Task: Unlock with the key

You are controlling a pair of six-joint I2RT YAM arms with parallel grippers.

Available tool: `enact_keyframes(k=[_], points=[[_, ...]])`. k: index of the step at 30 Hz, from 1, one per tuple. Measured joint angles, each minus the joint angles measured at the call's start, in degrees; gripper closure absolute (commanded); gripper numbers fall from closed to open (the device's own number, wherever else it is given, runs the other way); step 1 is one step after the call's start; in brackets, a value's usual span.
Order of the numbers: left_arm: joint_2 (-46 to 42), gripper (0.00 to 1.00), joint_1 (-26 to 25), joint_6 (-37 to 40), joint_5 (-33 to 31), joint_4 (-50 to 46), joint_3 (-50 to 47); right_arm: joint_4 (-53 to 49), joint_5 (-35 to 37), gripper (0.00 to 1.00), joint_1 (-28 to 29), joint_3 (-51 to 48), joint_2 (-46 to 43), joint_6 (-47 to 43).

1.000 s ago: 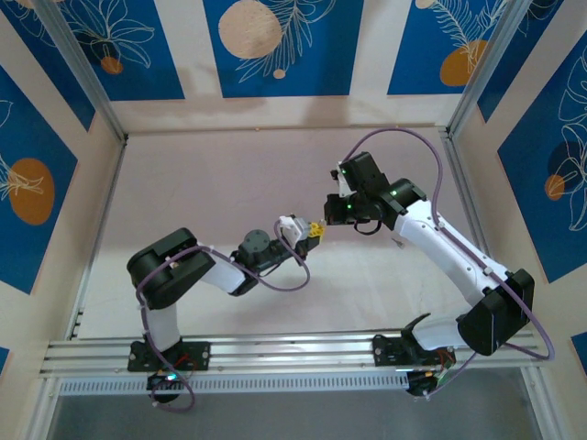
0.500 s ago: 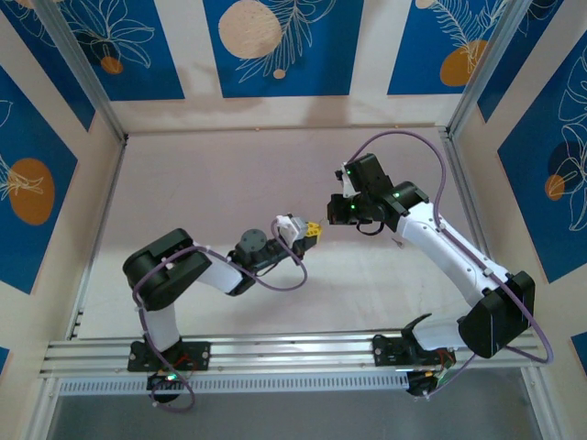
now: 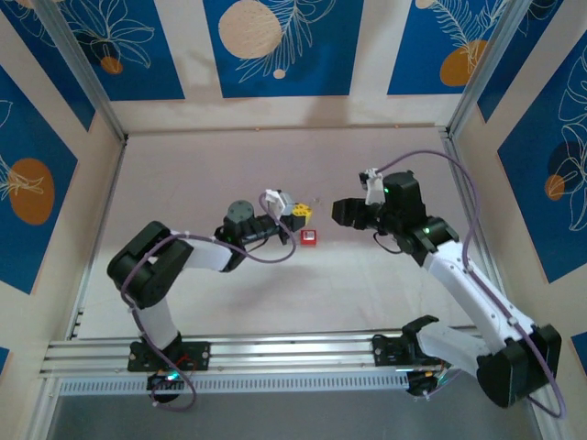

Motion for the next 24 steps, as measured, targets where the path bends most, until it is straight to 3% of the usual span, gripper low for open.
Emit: enact_keyframes(k=[2,6,10,13,17,24], points=[[-2.08,1.0,0.96,3.08,2.71,-7.02,2.25,6.14,-1.7,0.35,-0.17,-3.96,-1.53,-1.57],[-5.29,1.0,2.01,11.41,6.49,-22.69,8.13,13.94,-5.51,0.29,-1.01,-9.44,-1.66,-4.55],[-7.19,1.0,2.49,20.0,9.77,-37.38,13.68,18.4,-13.38,0.37,-4.57,-10.84,-1.07,-6.49],[-7.28,1.0,3.28,23.43,12.59,-45.33,16.92,23.54,-18.86,0.36,-5.16,-11.47,-0.5,-7.52],[-7.28,1.0,4.02,25.62,16.44,-52.92,19.41,28.46,-23.85,0.4,-5.35,-12.7,0.83,-7.74],[-7.28,1.0,4.11,25.53,22.23,-58.1,21.05,30.69,-29.55,0.43,-5.95,-12.66,4.85,-7.76]])
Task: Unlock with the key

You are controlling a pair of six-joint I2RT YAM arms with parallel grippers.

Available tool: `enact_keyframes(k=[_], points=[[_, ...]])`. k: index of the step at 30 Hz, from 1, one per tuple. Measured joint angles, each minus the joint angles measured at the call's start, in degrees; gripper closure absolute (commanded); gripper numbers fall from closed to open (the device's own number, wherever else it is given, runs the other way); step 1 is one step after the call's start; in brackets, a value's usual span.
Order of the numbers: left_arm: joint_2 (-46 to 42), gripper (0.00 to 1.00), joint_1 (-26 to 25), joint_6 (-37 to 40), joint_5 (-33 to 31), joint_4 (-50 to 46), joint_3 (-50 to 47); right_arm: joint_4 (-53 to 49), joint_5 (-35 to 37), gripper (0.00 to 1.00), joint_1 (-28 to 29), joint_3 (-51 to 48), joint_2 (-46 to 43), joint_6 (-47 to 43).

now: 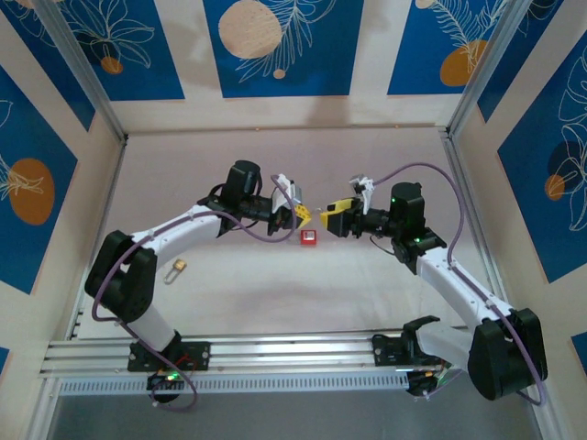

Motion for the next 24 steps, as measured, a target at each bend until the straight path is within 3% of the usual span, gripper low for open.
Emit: enact_keyframes(k=[12,24], points=[[0.02,1.0,0.0,-1.51,3.32,-0.98,0.52,0.39,-2.29,0.52,1.05,0.92,2.67,-1.07],[0.04,1.0,0.0,-2.21,4.26,-0.98,0.52,-1.01,-3.21,0.72,1.95,4.59,5.68,-2.99]])
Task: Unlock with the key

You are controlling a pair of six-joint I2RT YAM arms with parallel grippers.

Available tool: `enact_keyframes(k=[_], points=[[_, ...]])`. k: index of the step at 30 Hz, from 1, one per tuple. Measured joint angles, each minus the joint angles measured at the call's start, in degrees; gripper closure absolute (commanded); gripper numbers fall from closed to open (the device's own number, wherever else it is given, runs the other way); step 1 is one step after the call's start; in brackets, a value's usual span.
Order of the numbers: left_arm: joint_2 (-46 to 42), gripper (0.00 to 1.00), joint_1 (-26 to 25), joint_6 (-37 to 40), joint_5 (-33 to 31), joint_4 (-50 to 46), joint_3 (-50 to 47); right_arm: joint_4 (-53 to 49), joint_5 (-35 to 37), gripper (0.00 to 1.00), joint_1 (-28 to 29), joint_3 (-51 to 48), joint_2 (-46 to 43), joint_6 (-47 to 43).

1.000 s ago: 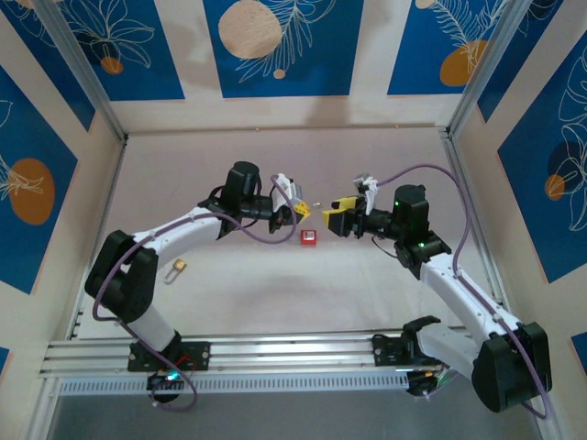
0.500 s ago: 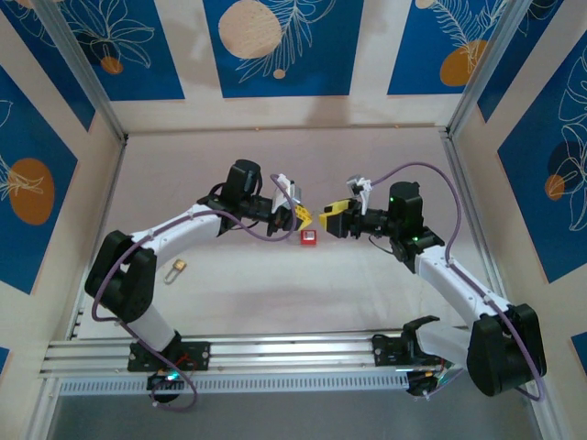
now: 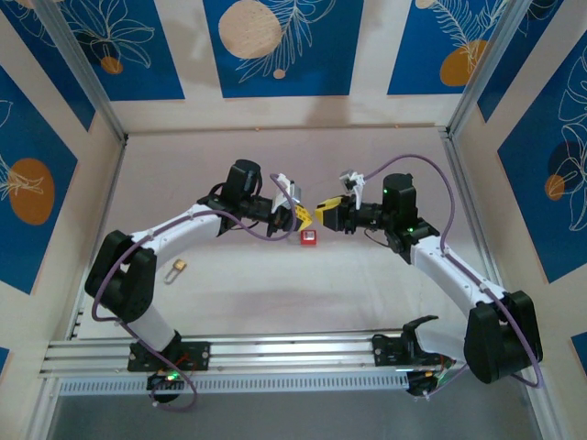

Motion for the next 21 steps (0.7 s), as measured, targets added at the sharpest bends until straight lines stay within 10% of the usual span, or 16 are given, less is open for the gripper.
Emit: enact_keyframes(k=[21], points=[[1.16,0.94,0.59,-2.56,0.39,-0.33,0.11,-2.38,5.11,0.97,2.49,0.96,0.61,-1.42]])
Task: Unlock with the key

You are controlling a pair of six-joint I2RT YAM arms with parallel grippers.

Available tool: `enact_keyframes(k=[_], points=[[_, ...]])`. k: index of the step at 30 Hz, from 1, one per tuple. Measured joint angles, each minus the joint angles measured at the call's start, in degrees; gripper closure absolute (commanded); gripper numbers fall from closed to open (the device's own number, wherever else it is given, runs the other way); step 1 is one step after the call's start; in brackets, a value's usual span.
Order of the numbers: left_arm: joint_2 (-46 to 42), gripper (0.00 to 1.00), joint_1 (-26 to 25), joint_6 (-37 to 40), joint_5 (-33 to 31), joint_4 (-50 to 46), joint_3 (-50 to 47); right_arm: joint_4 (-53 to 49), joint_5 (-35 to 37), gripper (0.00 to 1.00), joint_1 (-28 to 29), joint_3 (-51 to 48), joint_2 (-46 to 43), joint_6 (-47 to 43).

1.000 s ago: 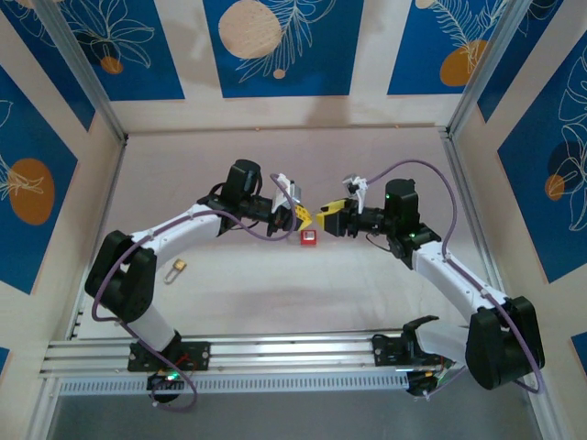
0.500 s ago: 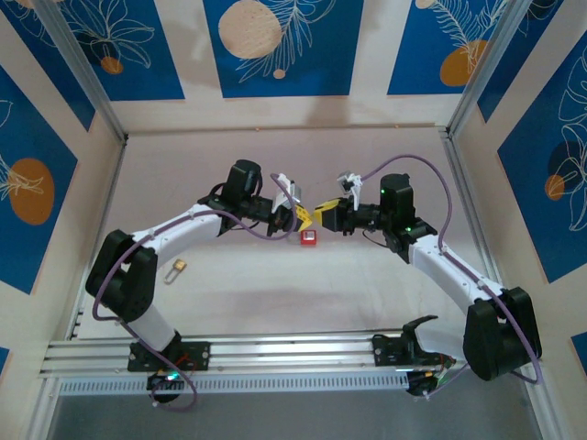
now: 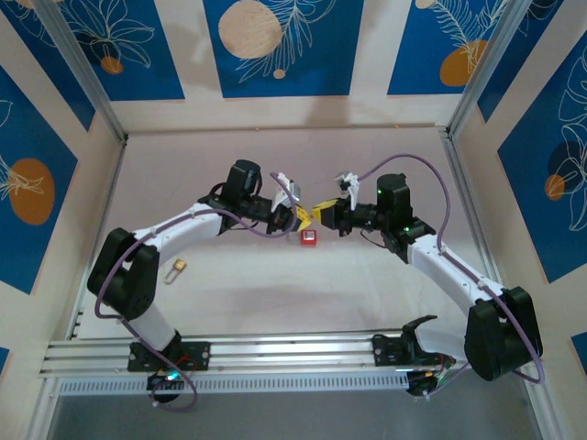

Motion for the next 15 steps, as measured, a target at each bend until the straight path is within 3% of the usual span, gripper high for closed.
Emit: enact_keyframes(k=[3,4,10,13,15], points=[[0.0,0.8,0.04,-0.2,-0.02,-0.07,0.0,-0.39,1.77,0.99,0.61,0.11,-0.09,-0.07],[0.0,0.68,0.04,-0.31,-0.13,0.17,0.0,-0.57,2.21,1.0,0.87,0.11,-0.09,-0.04],[0.0,0.3,0.04,-1.07,-2.4,2.19,0.33,-1.84,3.63,1.0,2.67,0.11,-0.24,-0.07],[0.0,0.01,0.04,-1.25,-3.52,3.34,0.24,-2.16,5.35,1.0,2.71,0.11,-1.05,-0.07],[0.0,0.0,0.04,-1.4,-4.15,3.96,0.17,-2.29,6.54,1.0,2.64,0.11,-1.7,-0.04]])
